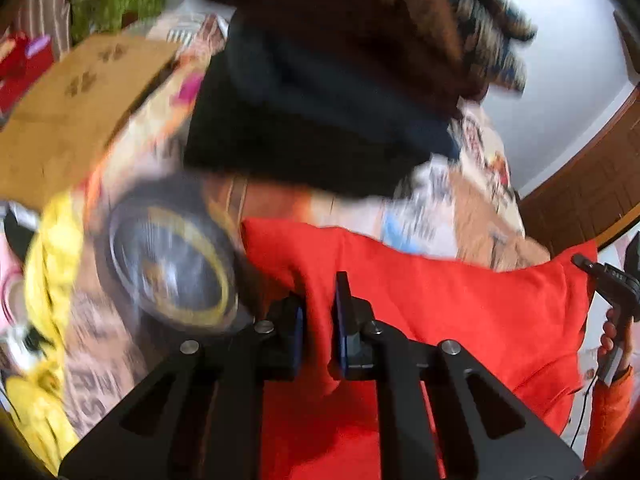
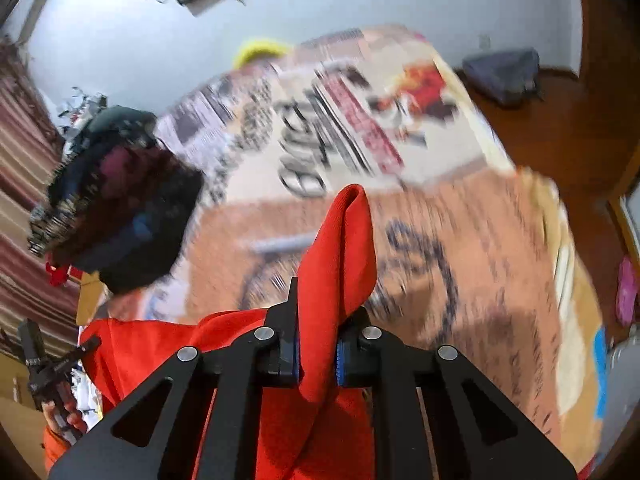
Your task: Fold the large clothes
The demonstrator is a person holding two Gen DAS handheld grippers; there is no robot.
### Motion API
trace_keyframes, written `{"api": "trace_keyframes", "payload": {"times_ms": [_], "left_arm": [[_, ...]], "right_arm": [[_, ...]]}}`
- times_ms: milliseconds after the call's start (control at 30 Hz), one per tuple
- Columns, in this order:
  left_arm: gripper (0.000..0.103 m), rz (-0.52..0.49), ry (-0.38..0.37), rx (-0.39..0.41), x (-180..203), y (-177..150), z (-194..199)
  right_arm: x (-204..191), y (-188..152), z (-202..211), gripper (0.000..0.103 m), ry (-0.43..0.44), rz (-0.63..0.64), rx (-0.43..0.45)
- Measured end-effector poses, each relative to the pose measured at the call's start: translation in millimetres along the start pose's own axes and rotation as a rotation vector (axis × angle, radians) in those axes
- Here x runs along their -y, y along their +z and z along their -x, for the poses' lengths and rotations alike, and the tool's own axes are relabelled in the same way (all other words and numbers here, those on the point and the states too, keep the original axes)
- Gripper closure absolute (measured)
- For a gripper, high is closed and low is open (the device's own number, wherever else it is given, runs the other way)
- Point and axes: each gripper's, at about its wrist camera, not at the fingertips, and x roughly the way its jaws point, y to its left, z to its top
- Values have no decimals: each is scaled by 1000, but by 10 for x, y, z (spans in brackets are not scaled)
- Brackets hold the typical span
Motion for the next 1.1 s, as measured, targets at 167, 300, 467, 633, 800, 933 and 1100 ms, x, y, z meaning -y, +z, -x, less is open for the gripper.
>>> {"api": "trace_keyframes", "payload": {"times_ms": [167, 300, 467, 633, 800, 933, 1100], "left_arm": [[91, -18, 42, 68, 72, 430, 34], [91, 16, 90, 25, -120, 479, -250], [91, -34, 322, -36, -375, 349, -664], [91, -119, 358, -44, -387, 278, -605], [90, -189, 330, -39, -177, 187, -406], [62, -199, 228, -23, 104, 59, -197], [56, -214, 88, -34, 492, -117, -101]], "right_arm": [[-191, 255, 7, 93, -29, 35, 86], [-57, 261, -290, 93, -67, -1, 55], [172, 106, -652, 93, -224, 10, -11], [365, 35, -625, 78, -306, 9, -14], [426, 75, -215, 77, -337, -29, 52], [297, 3, 56, 69, -198, -17, 12], [-46, -231, 174, 54, -18, 45, -62]]}}
